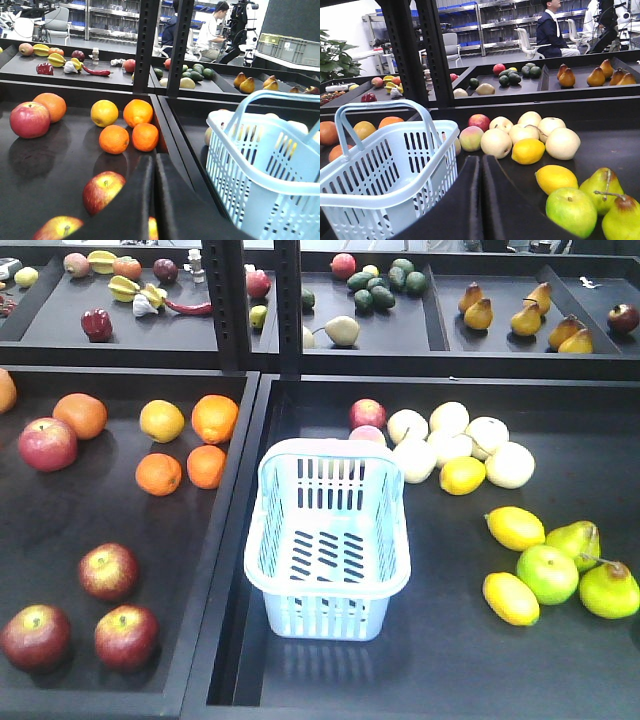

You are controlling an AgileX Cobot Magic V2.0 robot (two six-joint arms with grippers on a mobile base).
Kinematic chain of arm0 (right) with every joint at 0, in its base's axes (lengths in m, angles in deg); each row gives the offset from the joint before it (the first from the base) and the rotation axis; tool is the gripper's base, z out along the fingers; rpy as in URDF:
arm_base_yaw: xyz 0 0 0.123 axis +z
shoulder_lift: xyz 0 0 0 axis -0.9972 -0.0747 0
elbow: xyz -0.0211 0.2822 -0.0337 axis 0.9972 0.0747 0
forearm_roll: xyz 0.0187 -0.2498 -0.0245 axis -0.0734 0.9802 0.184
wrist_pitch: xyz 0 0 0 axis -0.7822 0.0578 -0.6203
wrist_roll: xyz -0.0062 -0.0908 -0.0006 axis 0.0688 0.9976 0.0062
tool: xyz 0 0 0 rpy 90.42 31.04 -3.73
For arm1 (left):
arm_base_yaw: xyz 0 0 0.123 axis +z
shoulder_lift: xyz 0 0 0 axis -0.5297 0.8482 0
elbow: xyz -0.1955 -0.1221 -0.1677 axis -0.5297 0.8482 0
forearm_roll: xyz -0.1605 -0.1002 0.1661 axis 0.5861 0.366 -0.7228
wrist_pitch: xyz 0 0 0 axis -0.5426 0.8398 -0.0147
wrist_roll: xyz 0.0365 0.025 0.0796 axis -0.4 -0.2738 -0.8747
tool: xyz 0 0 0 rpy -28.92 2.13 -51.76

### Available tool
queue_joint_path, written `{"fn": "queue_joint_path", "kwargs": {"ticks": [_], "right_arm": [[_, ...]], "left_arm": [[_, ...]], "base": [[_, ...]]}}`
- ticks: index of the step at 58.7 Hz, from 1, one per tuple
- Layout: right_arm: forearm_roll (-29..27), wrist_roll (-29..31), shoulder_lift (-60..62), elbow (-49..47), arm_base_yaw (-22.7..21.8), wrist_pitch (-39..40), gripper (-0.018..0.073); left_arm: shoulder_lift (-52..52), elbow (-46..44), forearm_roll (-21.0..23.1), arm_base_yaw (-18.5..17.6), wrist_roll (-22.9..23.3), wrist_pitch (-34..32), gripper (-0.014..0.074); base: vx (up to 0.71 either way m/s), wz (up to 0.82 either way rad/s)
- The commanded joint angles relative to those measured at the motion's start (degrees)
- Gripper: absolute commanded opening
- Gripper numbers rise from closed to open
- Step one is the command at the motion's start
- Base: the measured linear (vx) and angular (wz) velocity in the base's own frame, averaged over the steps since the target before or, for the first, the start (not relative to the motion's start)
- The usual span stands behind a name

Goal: Pick three apples into basket with both arms

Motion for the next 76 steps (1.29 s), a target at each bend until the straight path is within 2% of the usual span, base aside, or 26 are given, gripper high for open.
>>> {"fn": "queue_joint_path", "kwargs": {"ticks": [1,76], "right_arm": [[0.3,0.3,0.7,0.8,-0.3,4.3,-0.0008],[0.3,0.3,0.7,0.8,-0.3,4.3,-0.0008]], "left_arm": [[-0.8,-1.5,0.2,-0.4,0.4,-4.0,-0.0006],[-0.8,-1.5,0.2,-0.4,0.4,-4.0,-0.0006]], "base": [[0.12,0.02],[0.06,-0.03]]}}
